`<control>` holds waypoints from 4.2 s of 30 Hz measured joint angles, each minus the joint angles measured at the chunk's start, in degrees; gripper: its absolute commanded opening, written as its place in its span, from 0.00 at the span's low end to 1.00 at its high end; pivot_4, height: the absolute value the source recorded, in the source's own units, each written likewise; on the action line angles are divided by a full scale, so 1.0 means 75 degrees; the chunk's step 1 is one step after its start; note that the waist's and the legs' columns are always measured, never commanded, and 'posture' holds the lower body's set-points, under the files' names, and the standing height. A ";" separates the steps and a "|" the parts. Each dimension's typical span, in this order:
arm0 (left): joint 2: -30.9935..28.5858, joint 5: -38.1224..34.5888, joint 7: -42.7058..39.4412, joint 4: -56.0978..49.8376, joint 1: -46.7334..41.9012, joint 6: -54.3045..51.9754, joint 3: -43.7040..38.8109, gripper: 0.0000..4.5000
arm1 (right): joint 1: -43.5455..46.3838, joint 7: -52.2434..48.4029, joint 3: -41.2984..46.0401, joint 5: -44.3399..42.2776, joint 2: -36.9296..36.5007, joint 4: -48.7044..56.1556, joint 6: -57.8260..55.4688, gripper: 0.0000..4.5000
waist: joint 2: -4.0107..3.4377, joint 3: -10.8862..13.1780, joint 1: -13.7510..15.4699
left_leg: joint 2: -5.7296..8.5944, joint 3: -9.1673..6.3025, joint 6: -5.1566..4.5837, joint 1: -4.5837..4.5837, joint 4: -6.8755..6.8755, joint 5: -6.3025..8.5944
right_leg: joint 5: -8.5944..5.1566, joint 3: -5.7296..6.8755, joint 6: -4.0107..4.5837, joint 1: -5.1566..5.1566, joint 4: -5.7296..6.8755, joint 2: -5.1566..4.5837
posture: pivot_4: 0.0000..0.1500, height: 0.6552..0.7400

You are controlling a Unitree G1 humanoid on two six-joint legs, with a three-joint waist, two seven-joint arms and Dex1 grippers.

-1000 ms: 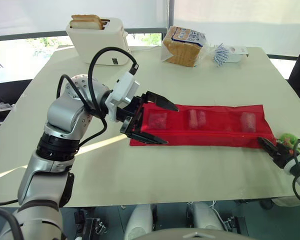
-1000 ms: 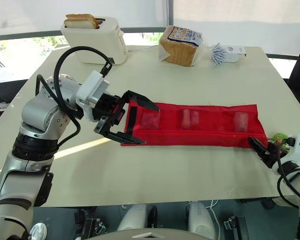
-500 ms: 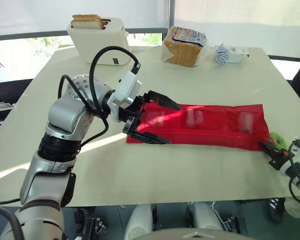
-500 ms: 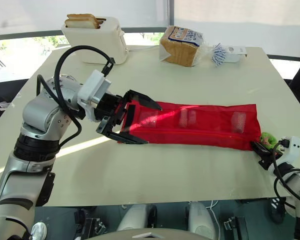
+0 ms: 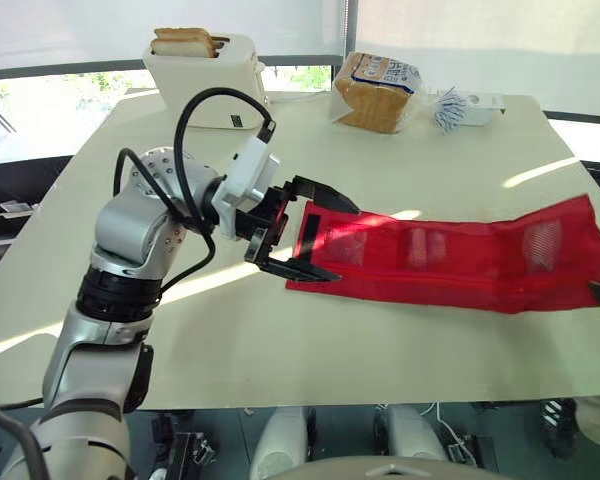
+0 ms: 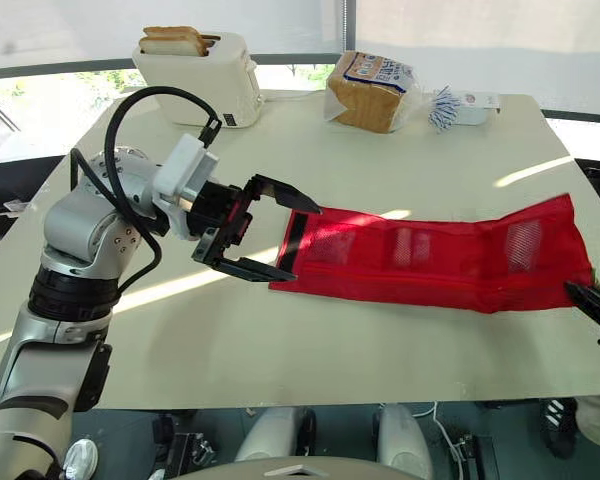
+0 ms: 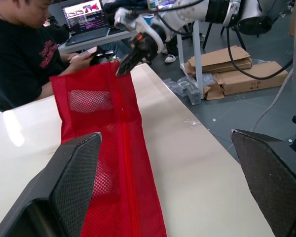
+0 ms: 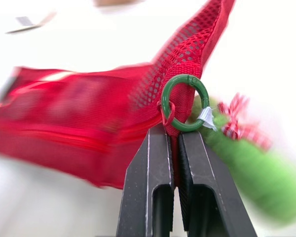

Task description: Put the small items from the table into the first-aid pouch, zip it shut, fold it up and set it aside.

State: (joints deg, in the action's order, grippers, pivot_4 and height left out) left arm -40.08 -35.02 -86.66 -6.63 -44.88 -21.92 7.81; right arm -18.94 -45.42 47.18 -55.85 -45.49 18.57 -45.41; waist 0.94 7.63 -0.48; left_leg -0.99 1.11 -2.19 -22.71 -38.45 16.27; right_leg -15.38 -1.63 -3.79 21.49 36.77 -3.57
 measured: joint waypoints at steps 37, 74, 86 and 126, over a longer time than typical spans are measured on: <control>0.0149 0.0148 0.0251 0.0044 0.0080 0.0101 -0.0198 1.00 | 0.2269 0.0427 -0.3876 0.1638 -0.0020 0.1491 0.0254 0.98 | 0.0057 0.0034 0.0071 | -0.0008 -0.0013 0.0001 -0.0020 -0.0021 -0.0001 | 0.0001 0.0014 0.0001 0.0005 0.0003 -0.0009 | 1.00 1.00; 0.0096 0.0160 0.0253 0.0030 0.0090 0.0105 -0.0202 1.00 | 0.3147 0.2378 -0.3870 0.0516 0.2213 -0.0342 -0.1759 0.01 | 0.0043 0.0039 -0.0040 | -0.0009 -0.0005 0.0002 -0.0009 -0.0015 -0.0001 | 0.0001 0.0006 0.0002 0.0007 0.0009 -0.0001 | 1.00 1.00; -0.0063 0.0159 0.0263 -0.0105 0.0271 0.0089 -0.0252 1.00 | 0.2859 -0.1745 -0.5256 0.2980 -0.1947 -0.1530 0.0896 0.01 | 0.0046 0.0040 -0.0028 | -0.0001 -0.0003 0.0000 -0.0008 -0.0020 0.0000 | 0.0001 0.0006 0.0000 0.0003 0.0001 -0.0005 | 1.00 1.00; 0.0164 0.0296 0.4762 -0.1579 0.4605 -0.2817 -0.0995 1.00 | 0.2259 -0.2062 -0.2457 0.0749 -0.1043 0.1378 0.1761 0.99 | 0.0052 0.0045 0.0073 | -0.0027 -0.0016 0.0001 -0.0009 -0.0018 0.0000 | 0.0002 0.0016 0.0002 -0.0002 0.0004 -0.0022 | 1.00 1.00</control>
State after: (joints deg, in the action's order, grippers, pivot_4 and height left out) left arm -38.85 -32.80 -50.95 -18.48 -10.34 -43.05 0.34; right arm -2.00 -60.89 28.75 -50.24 -53.30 28.91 -32.19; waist 1.33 7.97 0.08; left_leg -1.19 0.99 -2.18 -22.78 -38.59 16.27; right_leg -15.37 -1.51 -3.78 21.47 36.80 -3.74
